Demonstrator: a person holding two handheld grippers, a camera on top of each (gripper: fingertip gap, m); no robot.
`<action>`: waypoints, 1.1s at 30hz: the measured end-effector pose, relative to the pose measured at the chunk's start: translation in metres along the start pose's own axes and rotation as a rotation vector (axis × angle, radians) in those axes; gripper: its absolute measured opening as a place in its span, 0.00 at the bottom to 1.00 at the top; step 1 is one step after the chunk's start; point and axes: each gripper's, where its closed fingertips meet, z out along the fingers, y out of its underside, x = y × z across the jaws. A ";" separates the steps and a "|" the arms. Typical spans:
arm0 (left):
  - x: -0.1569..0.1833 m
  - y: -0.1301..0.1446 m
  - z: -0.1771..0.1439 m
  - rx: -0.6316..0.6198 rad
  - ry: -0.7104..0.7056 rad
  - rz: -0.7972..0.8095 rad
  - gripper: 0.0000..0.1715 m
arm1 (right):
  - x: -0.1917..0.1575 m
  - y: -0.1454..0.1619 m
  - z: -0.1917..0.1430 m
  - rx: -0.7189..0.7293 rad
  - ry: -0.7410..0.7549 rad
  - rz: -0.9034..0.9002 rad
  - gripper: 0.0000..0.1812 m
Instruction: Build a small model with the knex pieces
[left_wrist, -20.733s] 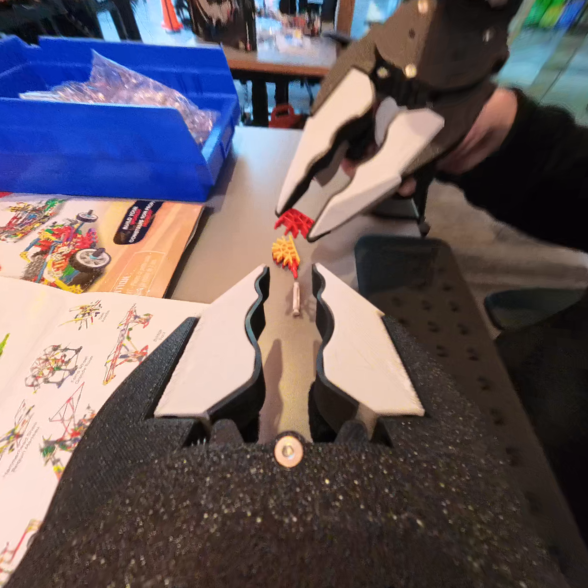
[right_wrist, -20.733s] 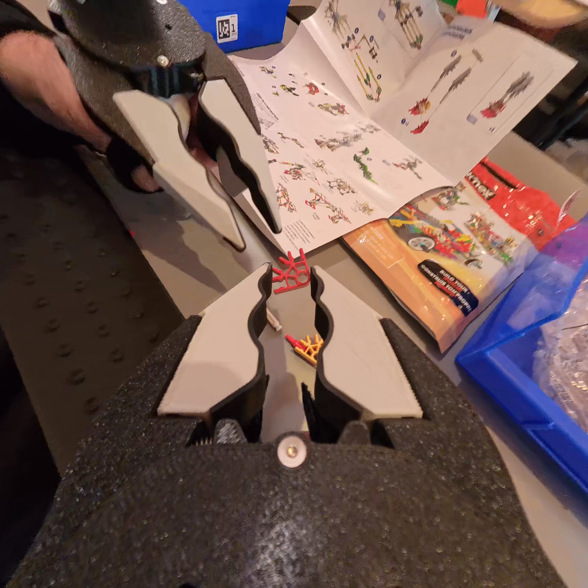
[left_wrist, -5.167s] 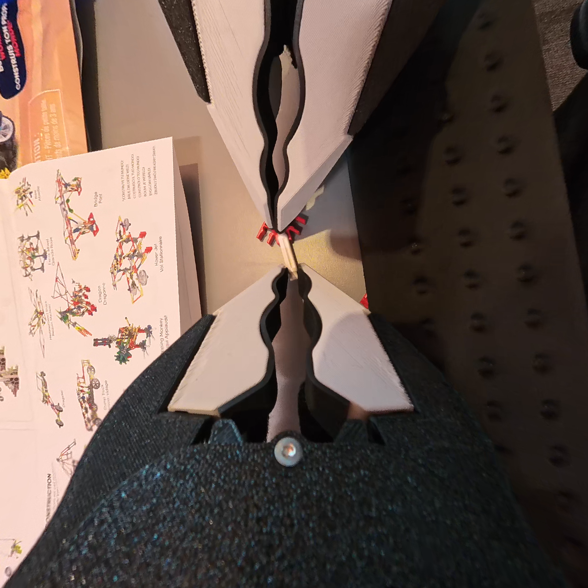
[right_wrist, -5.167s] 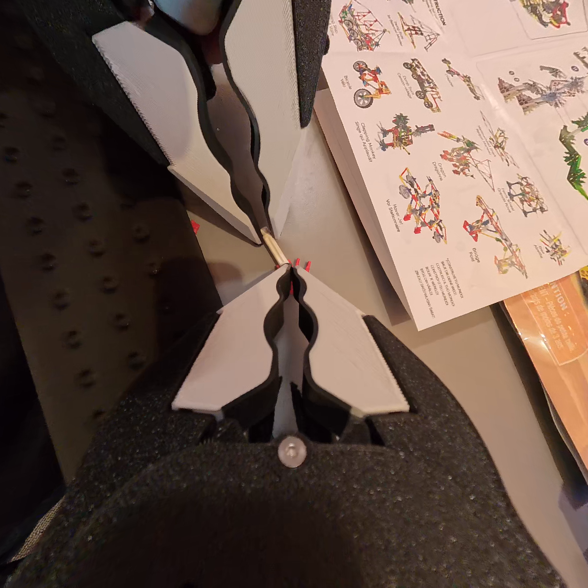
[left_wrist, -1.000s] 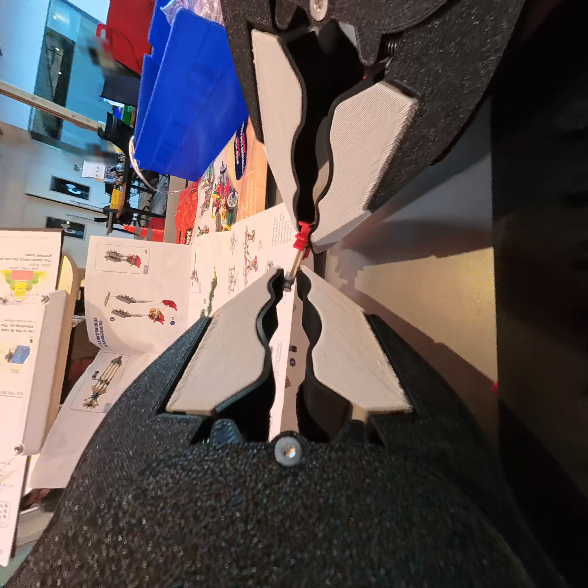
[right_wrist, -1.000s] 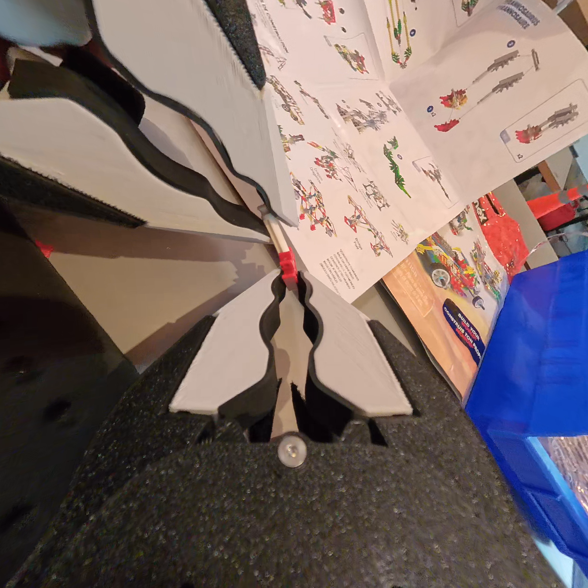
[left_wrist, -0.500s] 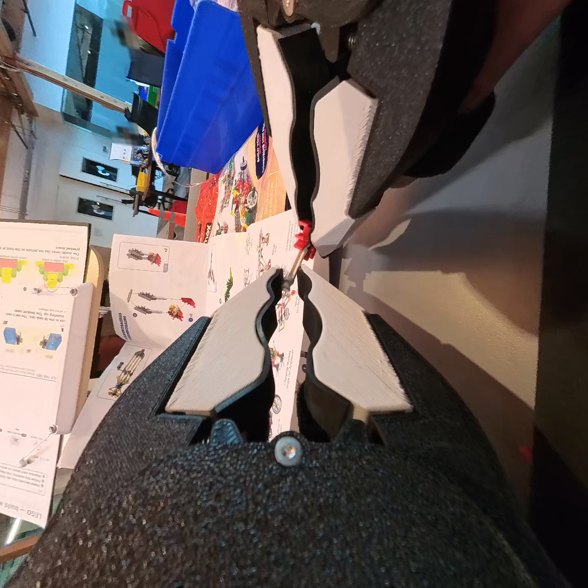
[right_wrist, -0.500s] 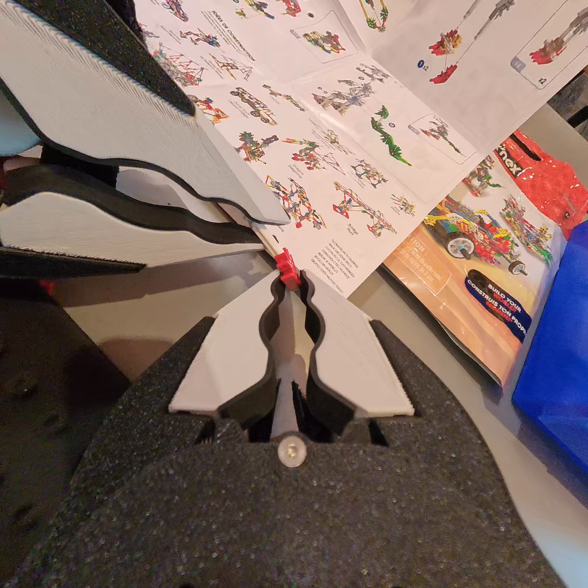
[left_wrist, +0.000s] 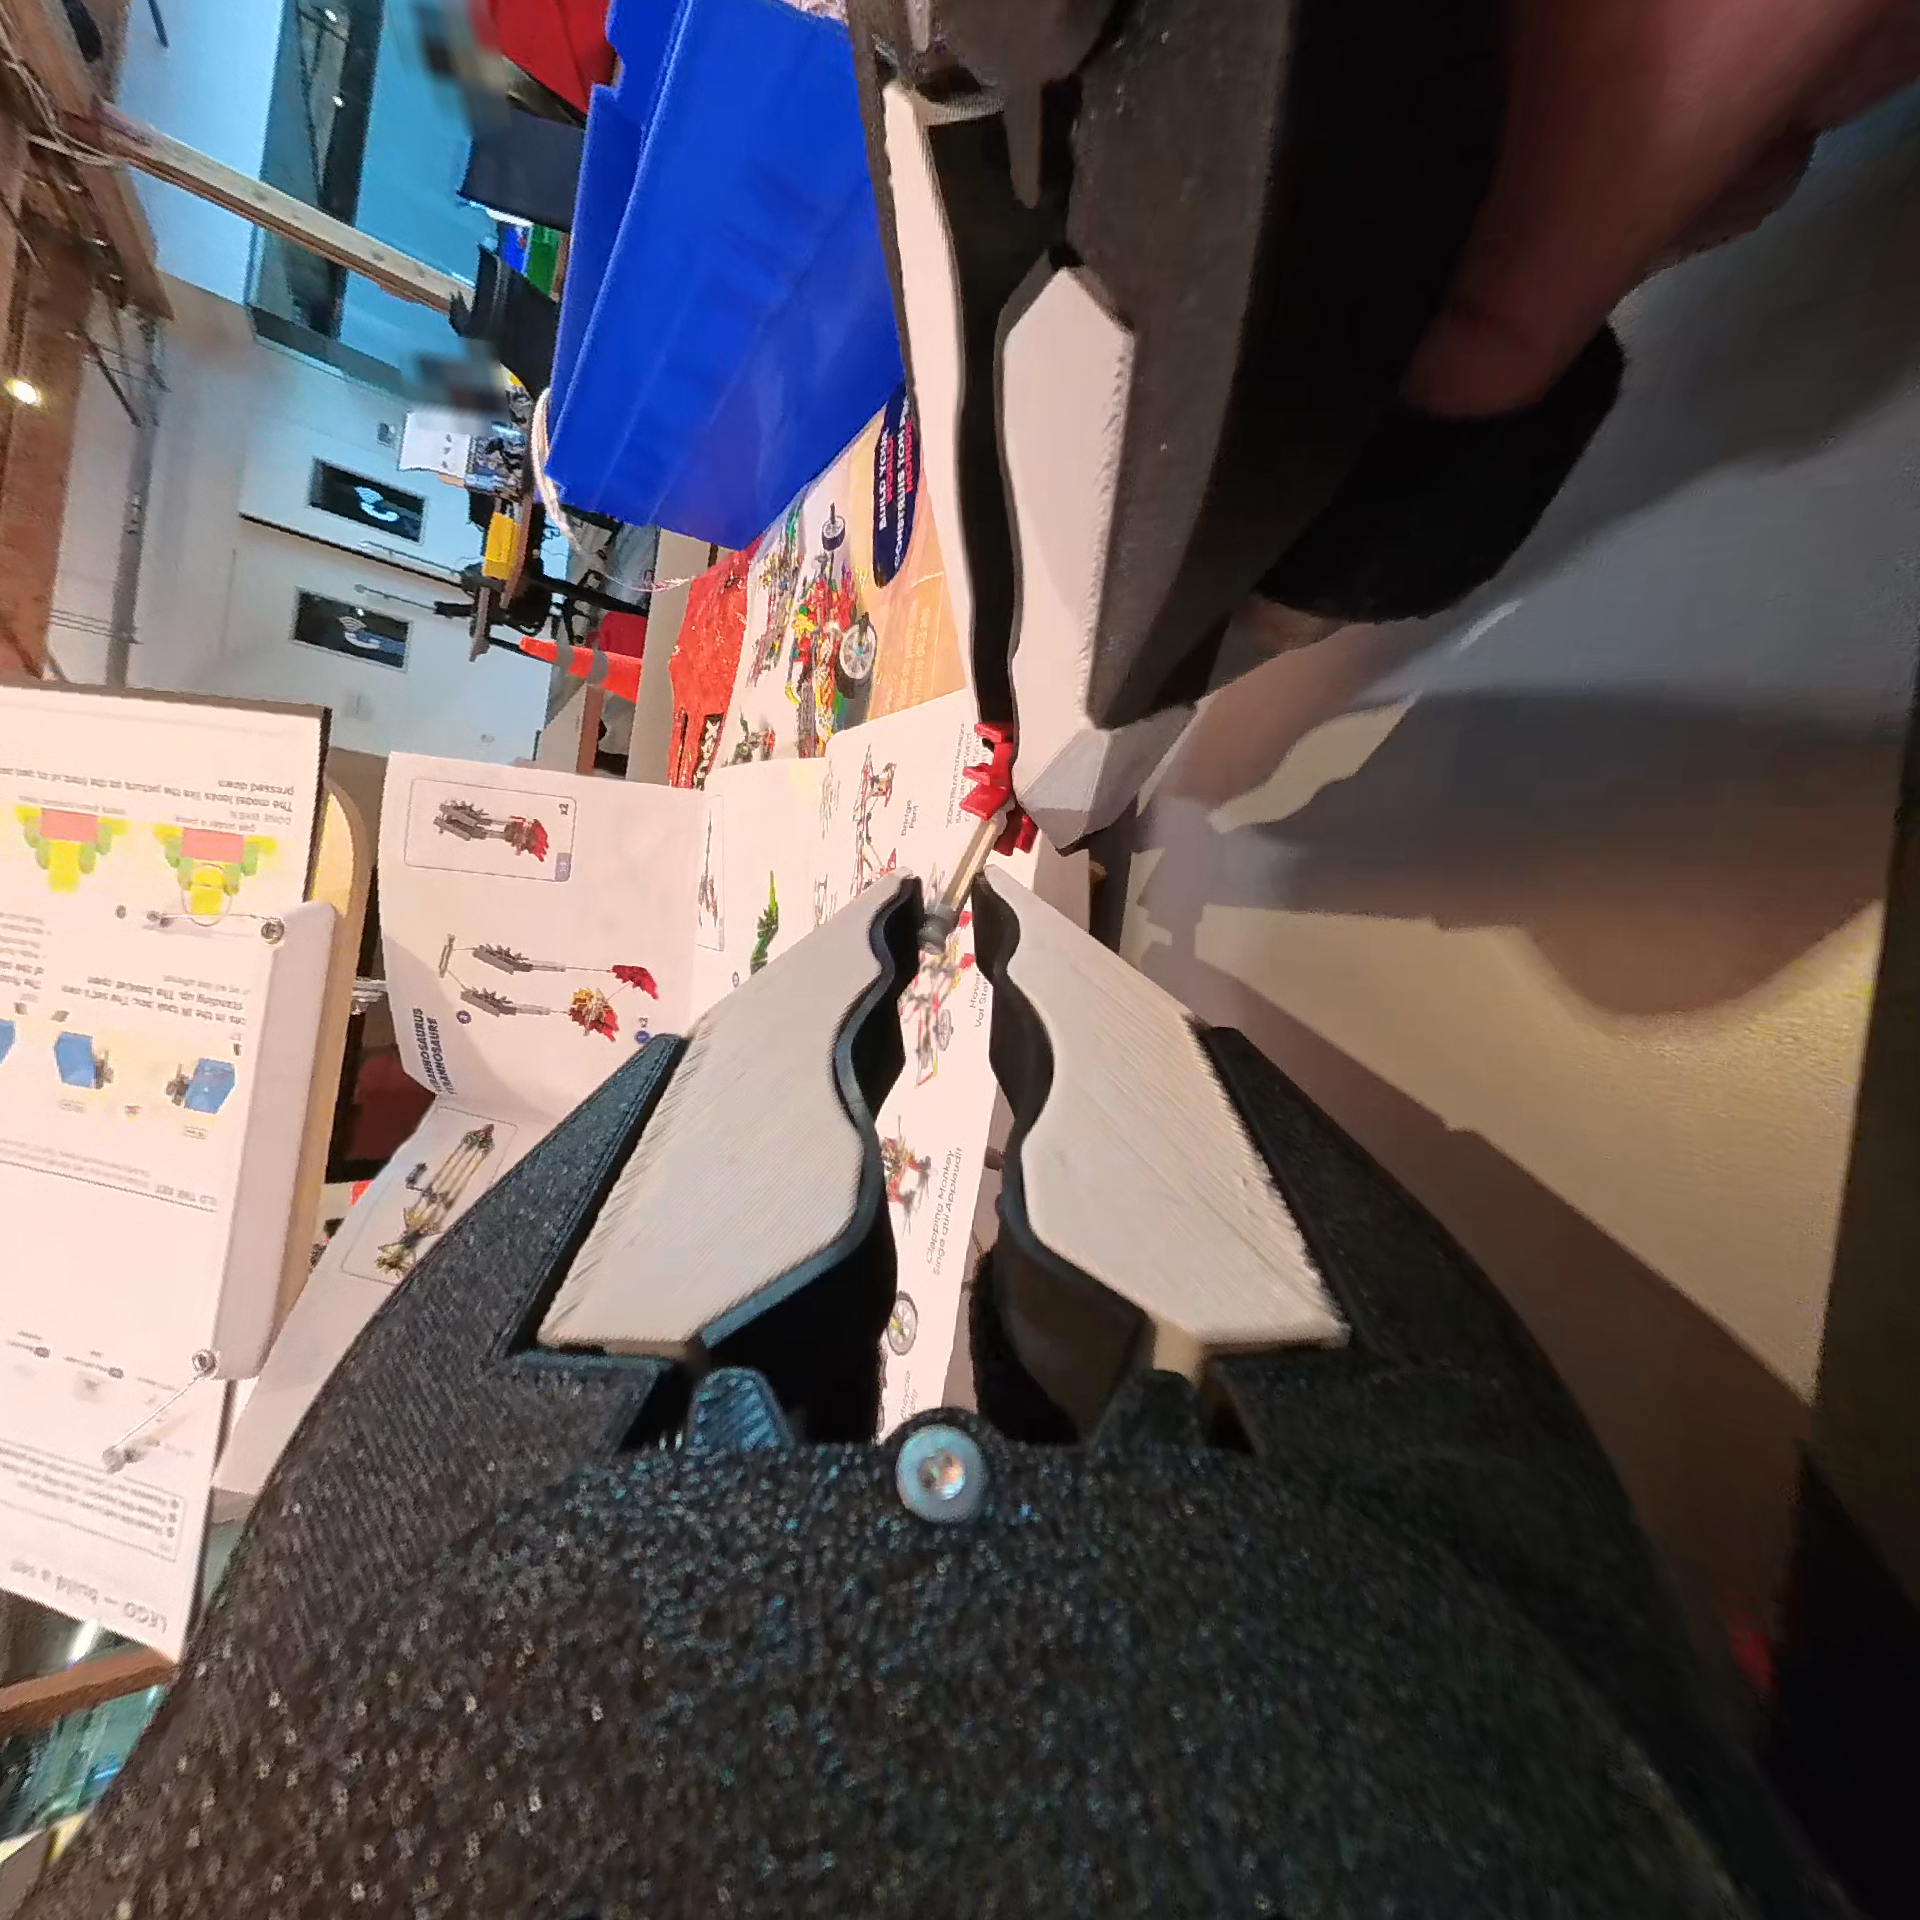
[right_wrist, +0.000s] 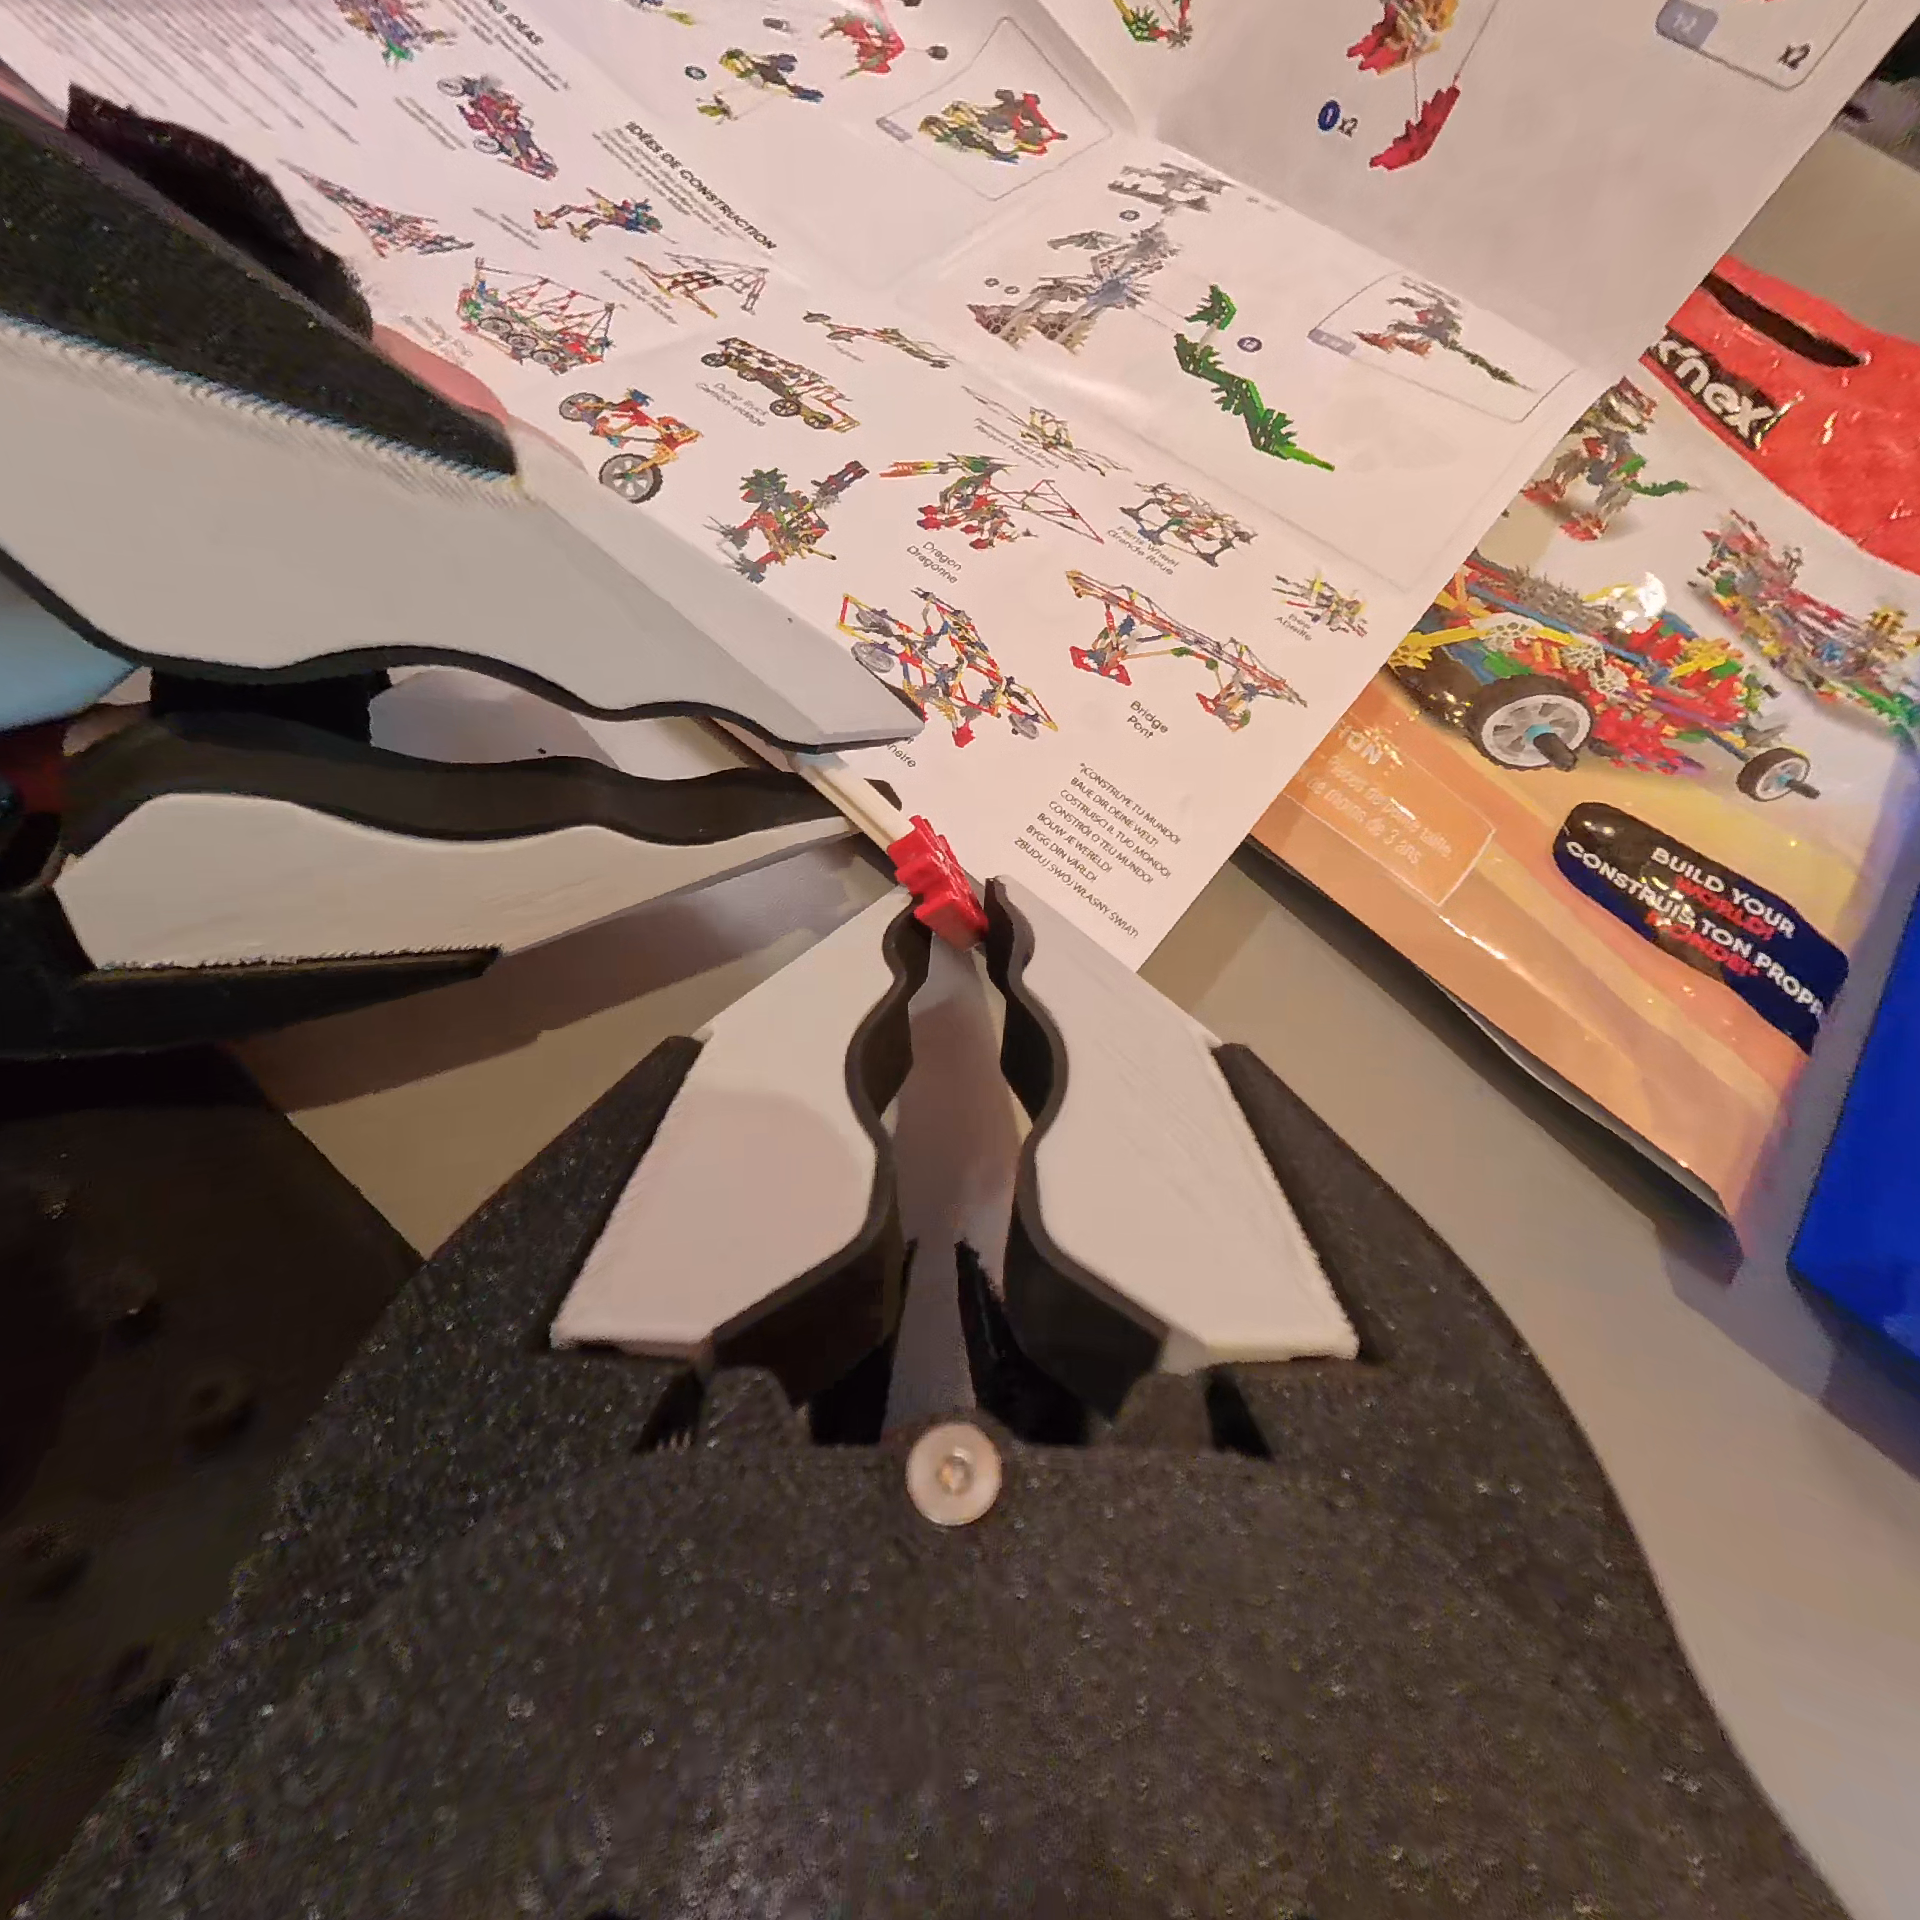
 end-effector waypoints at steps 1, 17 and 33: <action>0.000 0.000 0.001 -0.002 -0.003 0.001 0.03 | 0.001 0.000 0.000 -0.003 -0.004 0.010 0.03; 0.006 0.005 0.009 -0.056 -0.006 0.013 0.03 | 0.001 0.010 0.008 -0.076 -0.045 0.056 0.03; 0.022 0.014 0.013 -0.131 0.064 -0.082 0.01 | 0.001 0.019 0.016 -0.139 -0.059 0.065 0.04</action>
